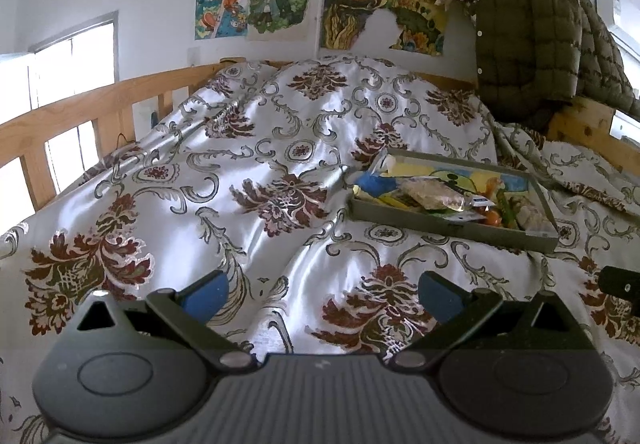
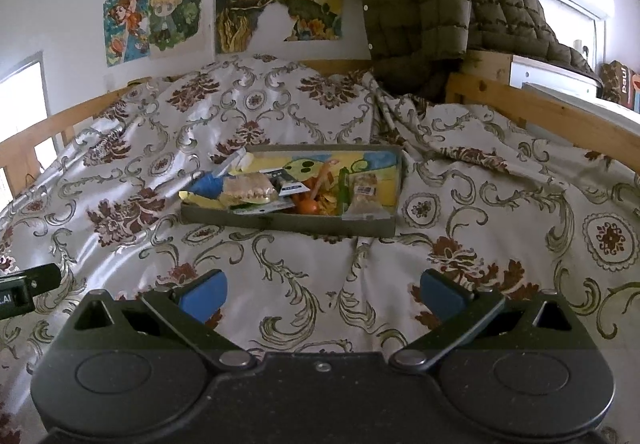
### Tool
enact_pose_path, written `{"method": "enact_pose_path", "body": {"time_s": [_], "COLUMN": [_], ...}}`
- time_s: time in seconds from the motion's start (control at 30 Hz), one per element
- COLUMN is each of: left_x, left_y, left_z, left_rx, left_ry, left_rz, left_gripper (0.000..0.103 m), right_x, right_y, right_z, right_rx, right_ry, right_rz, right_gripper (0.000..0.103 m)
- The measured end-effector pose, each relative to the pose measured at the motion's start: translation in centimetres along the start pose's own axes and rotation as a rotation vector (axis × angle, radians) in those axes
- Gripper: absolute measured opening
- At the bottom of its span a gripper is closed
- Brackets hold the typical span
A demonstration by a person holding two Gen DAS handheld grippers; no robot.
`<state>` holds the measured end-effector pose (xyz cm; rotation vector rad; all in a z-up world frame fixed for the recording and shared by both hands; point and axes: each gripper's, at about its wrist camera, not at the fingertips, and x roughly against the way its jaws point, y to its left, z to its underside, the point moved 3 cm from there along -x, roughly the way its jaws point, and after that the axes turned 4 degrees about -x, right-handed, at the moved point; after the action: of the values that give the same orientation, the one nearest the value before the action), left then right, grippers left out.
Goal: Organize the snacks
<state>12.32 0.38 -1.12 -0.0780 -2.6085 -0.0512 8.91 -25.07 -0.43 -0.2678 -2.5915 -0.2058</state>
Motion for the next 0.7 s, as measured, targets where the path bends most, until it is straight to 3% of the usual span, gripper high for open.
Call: {"method": "enact_pose_path", "body": {"time_s": [0.7], "left_x": [-0.89], "left_y": [0.48], "left_z": [0.56], "left_rx": [0.019], "left_ry": [0.022], "left_rz": [-0.007], "left_gripper": [0.103], "right_x": [-0.69], "right_y": [0.33], "right_z": [0.30], "right_rx": [0.016], "right_ry": [0.012], "right_rz": [0.001], "right_gripper": [0.102]}}
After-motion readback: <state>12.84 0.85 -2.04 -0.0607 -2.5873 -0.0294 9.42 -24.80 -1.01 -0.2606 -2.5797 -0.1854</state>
